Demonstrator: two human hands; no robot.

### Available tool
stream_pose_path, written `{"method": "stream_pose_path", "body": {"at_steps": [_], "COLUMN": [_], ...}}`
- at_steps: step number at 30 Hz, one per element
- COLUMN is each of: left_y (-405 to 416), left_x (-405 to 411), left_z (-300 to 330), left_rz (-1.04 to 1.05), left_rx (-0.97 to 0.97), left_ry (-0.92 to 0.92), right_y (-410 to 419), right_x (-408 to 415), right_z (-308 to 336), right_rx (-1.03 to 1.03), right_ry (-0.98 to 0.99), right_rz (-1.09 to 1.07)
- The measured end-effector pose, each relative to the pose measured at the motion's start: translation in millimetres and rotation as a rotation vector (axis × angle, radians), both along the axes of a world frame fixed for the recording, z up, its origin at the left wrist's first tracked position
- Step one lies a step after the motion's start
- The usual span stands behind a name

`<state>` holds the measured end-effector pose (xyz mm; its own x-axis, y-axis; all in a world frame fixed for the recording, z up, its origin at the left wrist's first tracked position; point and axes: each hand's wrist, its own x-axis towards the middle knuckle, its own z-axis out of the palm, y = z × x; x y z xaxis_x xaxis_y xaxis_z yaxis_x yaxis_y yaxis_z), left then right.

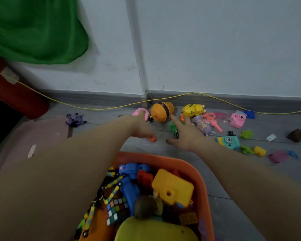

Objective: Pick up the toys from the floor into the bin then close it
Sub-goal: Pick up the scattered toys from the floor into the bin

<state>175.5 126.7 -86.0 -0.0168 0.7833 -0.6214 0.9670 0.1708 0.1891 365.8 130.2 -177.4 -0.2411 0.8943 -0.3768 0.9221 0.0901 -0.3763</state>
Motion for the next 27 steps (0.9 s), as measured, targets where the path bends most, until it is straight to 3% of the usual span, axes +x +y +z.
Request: {"method": "stream_pose_path", "body": {"at_steps": [6,11,16,21,27], "left_y": [20,36,38,35,16], "left_x": [3,9,11,7,10], "left_z": [-23,-61,-73,-52,10], "left_rz": [-0.078,-0.053,-0.196,-0.159,-0.135], "left_rx": [-0.088,-0.189,-0.293,-0.282,-0.086], "left_ry": [0.100,-0.010,0.017,-0.059,-0.187], "right_y": [20,22,14,-1,-2], "right_x": [-4,-13,-10,2,-6], "right_z": [-14,-26,-34,-23,35], "right_rx": [-0.003,0.196,0.303,0.302,0.197], "right_ry": [-0.166,-0.220,-0.290,-0.138,0.333], "right_rz": [0.052,0.078,0.151,0.098,-0.295]}}
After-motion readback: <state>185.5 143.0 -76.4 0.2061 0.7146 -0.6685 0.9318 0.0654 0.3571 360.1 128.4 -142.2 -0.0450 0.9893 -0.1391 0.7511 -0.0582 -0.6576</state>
